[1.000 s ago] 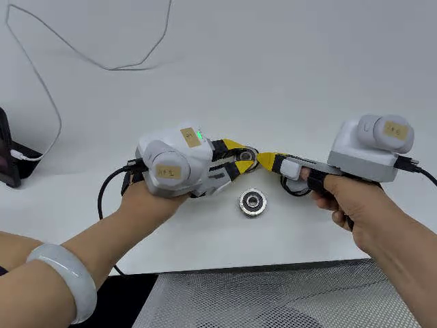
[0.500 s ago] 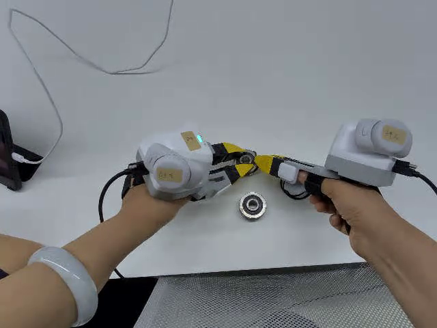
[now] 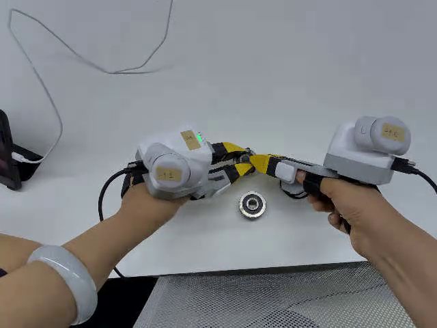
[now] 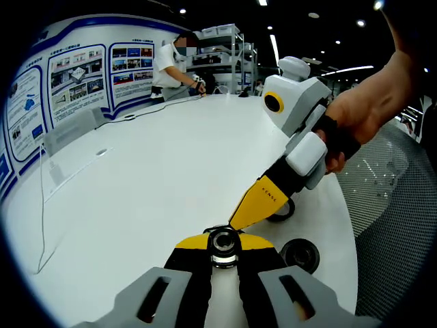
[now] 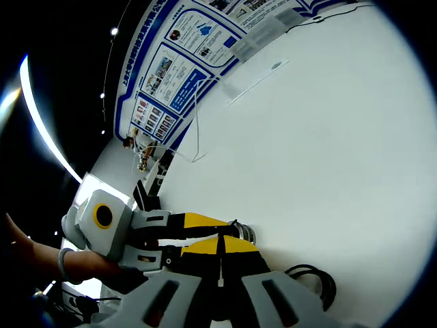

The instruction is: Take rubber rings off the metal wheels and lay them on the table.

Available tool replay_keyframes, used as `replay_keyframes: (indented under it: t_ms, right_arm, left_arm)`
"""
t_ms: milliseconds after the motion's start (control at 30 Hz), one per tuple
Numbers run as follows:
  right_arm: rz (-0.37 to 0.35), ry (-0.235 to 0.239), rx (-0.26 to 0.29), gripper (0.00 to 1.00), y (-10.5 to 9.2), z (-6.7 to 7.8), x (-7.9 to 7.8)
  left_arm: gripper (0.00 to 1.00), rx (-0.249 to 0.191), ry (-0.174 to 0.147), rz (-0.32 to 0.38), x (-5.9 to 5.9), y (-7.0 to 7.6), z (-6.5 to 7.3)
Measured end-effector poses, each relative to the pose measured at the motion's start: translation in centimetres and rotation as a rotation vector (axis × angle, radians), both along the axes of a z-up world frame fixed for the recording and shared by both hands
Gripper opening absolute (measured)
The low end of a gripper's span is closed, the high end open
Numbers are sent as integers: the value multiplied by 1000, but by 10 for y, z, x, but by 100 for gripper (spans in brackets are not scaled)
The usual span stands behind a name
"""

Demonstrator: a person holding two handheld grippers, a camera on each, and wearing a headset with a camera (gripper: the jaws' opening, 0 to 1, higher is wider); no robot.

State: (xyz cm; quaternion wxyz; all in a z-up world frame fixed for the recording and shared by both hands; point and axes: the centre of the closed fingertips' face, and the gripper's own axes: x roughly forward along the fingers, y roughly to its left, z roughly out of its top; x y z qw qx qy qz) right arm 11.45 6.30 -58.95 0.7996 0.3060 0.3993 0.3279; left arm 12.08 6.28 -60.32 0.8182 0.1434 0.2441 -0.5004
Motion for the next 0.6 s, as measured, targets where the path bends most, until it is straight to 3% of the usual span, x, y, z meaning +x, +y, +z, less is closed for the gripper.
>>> replay_keyframes:
  t_ms: [367, 600]
  right_arm:
    - [6, -17, -1, 1, -1, 1, -1]
    - [-11, -14, -2, 1, -3, -2, 1]
  left_arm:
    - [14, -3, 6, -14, 0, 0, 0]
    - [24, -19, -5, -8, -2, 5, 9]
